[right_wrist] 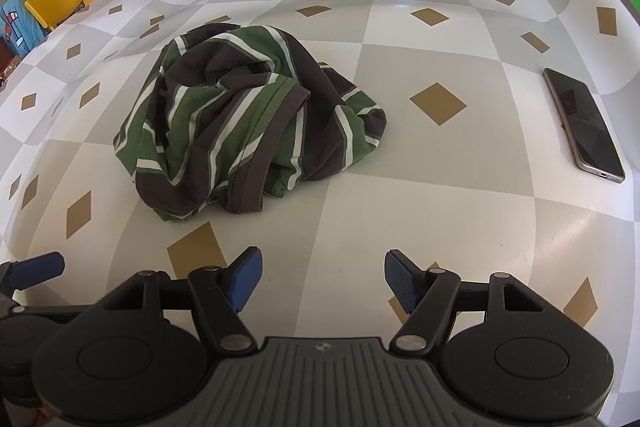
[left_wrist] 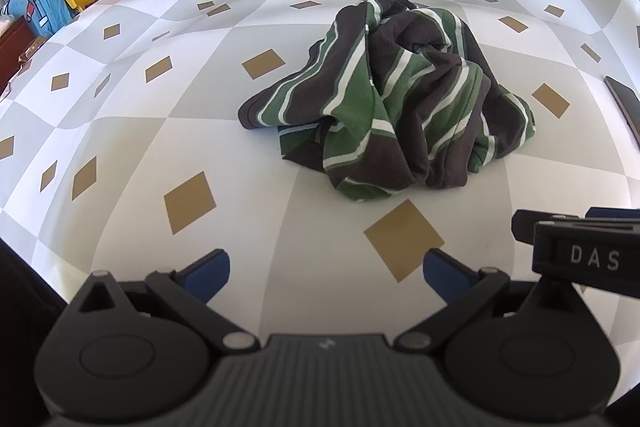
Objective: Fold clothes
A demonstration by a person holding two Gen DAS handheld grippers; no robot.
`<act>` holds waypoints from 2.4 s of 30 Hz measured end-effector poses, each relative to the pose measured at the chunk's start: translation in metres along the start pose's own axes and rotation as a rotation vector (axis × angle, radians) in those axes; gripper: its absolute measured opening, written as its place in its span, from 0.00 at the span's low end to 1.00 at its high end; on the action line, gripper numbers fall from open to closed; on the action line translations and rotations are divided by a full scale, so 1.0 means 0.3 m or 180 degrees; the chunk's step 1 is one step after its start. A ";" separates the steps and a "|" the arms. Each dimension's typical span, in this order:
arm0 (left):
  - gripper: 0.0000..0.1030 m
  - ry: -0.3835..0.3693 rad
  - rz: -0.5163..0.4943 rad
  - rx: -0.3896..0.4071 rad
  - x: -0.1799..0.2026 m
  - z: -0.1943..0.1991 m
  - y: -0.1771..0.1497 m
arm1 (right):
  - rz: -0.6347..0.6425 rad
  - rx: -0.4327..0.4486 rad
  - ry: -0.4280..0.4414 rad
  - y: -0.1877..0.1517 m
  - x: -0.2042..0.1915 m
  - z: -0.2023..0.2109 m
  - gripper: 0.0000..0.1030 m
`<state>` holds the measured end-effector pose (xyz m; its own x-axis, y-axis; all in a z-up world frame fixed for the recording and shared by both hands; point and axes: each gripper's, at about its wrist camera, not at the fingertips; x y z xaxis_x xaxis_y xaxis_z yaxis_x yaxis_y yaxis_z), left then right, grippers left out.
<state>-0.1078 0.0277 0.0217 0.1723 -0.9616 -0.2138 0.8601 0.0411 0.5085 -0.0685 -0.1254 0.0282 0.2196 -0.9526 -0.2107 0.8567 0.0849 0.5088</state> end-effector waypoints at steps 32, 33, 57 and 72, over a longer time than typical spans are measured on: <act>1.00 -0.0090 0.0172 -0.0063 -0.049 -0.066 0.015 | 0.0058 0.0023 0.0023 0.029 -0.055 -0.046 0.66; 1.00 -0.0096 0.0178 -0.0069 -0.051 -0.069 0.017 | 0.0055 0.0024 0.0025 0.030 -0.056 -0.046 0.66; 1.00 -0.0216 0.0283 0.0002 -0.076 -0.106 0.118 | -0.0252 0.0129 0.0153 0.127 0.028 -0.031 0.65; 1.00 -0.0205 0.0366 0.0072 -0.133 -0.152 0.235 | 0.0141 0.0272 0.0585 0.270 0.076 -0.044 0.64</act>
<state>-0.0323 0.0815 0.0279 0.2373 -0.9664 -0.0994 0.8252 0.1465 0.5454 0.0121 -0.1365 0.0537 0.3443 -0.8784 -0.3315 0.8033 0.0929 0.5882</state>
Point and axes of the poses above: each gripper's, at about its wrist camera, not at the fingertips, and z roughly against the way its jaws point, x to its right, y to its top, and after that the axes turned 9 degrees about y, right-handed
